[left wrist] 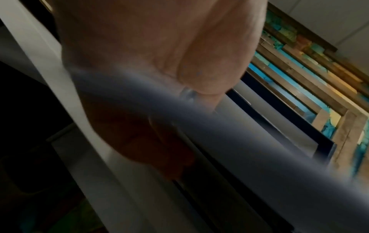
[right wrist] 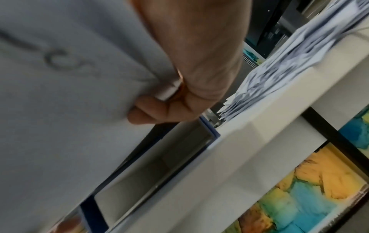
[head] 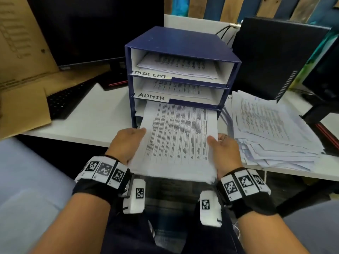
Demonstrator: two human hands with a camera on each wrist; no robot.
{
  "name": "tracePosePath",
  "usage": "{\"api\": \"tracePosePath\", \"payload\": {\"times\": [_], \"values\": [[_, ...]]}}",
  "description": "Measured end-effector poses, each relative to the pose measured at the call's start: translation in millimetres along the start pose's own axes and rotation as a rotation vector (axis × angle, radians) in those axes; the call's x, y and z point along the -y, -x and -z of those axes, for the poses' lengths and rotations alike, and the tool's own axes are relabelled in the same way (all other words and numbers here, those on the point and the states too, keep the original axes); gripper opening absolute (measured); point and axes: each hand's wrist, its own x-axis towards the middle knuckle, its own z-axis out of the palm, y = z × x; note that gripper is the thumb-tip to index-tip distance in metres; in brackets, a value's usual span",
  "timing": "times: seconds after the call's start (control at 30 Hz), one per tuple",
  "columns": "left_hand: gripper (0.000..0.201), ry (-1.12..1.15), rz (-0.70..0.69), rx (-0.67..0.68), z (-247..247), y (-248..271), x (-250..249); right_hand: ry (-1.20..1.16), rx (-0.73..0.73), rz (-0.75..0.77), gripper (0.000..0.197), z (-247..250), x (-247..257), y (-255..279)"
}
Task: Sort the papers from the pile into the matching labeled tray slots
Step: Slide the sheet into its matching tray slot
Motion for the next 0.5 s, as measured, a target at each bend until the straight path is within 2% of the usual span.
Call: {"api": "tracePosePath", "payload": {"times": [0.07, 0.1, 0.23, 0.33, 0.4, 0.5], "values": [[0.031, 0.014, -0.011, 0.094, 1.1, -1.9, 9.2, -0.025, -0.054, -0.012, 0.016, -2.8, 13.9, -15.5], [0.028, 0.037, -0.019, 0.081, 0.3, -4.0, 11.3, -0.030, -0.070, -0.029, 0.013, -3.0, 20.9, -20.2], [0.016, 0.073, -0.094, -0.127, -3.1, -13.2, -4.5, -0.037, 0.039, -0.183, 0.017, 0.9, 22.9, -18.5], [0.024, 0.060, -0.173, -0.233, -6.6, -17.8, -29.4, -0.129, 0.112, -0.233, 0.015, 1.0, 12.0, -8.1], [0.027, 0.106, -0.149, -0.272, -10.0, -22.5, -41.4, -0.220, 0.036, -0.199, 0.017, -5.3, 13.4, -9.4], [0.016, 0.257, -0.050, -0.266, -18.5, -24.5, -48.8, -0.320, -0.078, -0.192, 0.017, -20.3, 27.1, -19.9]]}}
